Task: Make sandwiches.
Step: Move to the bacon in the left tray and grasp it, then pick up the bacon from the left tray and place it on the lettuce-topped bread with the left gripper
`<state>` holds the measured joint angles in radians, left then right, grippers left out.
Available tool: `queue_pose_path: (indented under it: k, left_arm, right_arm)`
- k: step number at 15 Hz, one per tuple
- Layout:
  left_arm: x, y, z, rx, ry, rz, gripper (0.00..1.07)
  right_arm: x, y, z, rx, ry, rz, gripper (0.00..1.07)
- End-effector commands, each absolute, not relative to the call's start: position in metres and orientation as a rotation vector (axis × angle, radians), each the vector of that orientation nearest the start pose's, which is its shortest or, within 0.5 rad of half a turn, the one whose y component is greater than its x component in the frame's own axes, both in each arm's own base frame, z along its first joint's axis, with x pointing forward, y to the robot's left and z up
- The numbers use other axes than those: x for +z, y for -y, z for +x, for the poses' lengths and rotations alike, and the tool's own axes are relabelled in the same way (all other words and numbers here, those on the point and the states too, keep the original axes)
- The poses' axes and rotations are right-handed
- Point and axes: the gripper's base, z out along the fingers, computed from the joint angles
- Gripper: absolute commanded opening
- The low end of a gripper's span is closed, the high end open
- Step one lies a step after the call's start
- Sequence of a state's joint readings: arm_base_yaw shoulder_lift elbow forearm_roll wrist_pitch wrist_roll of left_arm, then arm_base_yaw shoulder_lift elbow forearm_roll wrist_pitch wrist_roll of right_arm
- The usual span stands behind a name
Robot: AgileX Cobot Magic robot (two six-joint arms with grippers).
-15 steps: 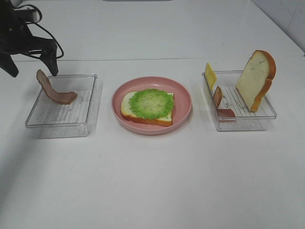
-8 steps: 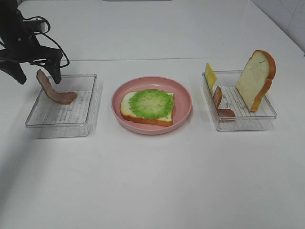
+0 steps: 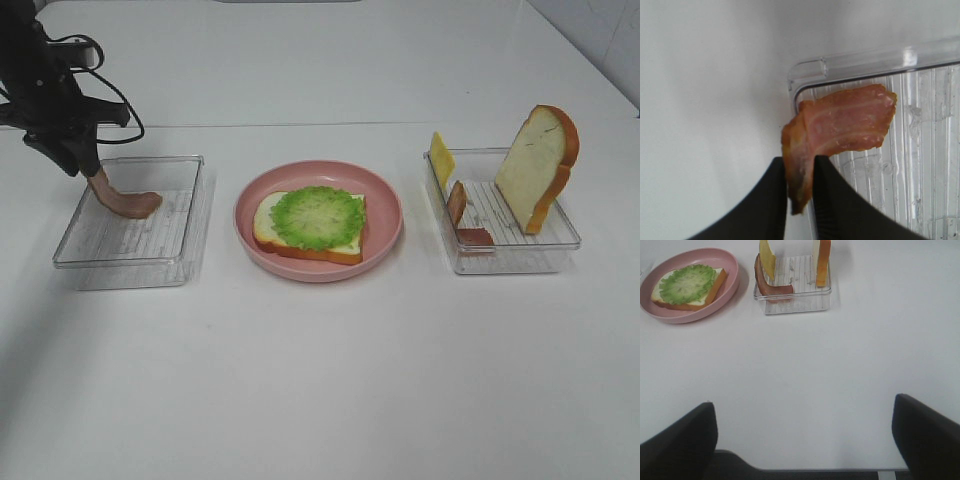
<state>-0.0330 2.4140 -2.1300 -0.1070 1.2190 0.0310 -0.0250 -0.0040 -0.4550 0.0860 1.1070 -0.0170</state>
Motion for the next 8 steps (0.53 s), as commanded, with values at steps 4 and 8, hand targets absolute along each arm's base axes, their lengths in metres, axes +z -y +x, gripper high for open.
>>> queue_pose_path:
  k: [4, 8]
  left_arm:
    - [0.168, 0.026, 0.503, -0.146, -2.951, 0.07, 0.0]
    - [0.206, 0.032, 0.497, -0.246, -2.889, 0.058, 0.0]
  right_arm:
    - [0.261, -0.008, -0.006, 0.085, -2.098, 0.002, 0.9]
    - [0.261, -0.008, -0.006, 0.085, -2.098, 0.002, 0.9]
